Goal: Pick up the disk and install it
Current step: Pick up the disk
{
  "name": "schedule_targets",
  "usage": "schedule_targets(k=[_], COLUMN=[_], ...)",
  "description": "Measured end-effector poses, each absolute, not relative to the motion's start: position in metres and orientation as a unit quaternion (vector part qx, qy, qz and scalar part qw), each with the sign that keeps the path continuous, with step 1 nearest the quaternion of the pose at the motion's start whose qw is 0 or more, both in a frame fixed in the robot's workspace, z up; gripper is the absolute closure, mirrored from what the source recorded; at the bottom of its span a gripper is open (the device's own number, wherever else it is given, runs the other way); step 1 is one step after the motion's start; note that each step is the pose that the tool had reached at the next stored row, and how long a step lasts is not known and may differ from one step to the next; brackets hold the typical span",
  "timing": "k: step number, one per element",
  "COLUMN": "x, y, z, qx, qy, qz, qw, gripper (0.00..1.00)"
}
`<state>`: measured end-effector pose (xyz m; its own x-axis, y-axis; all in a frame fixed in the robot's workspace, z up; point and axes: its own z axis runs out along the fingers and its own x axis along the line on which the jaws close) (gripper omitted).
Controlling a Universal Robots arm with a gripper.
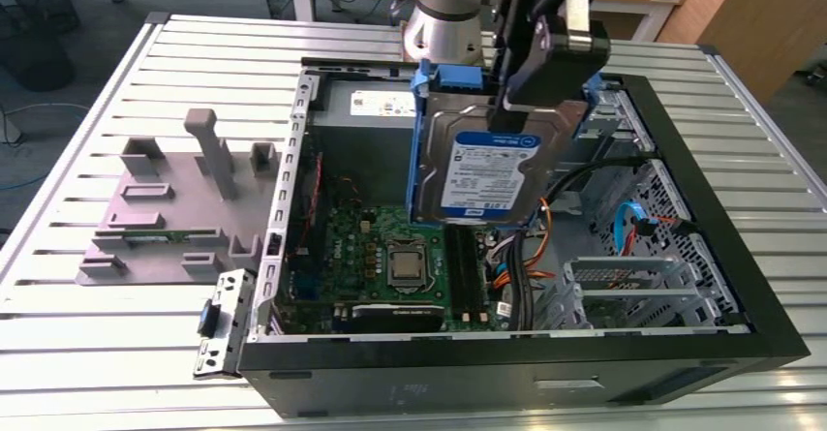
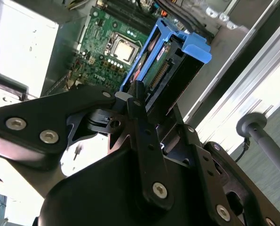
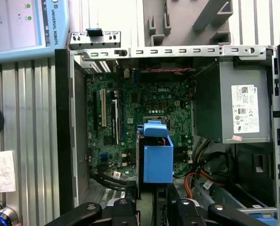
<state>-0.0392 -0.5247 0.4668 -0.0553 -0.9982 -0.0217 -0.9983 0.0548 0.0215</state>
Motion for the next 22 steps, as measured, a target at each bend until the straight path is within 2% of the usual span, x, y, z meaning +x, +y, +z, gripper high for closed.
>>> schedule_targets(k=[11,22], x=[-0.013,0.000], y=[-0.527,-0.543], z=[0.466,0.466], qx=[-0.687,-0.686], qy=[0.726,0.727], qz=[0.017,0.018], qw=[-0.002,-0.002], gripper=[0.65,0.65])
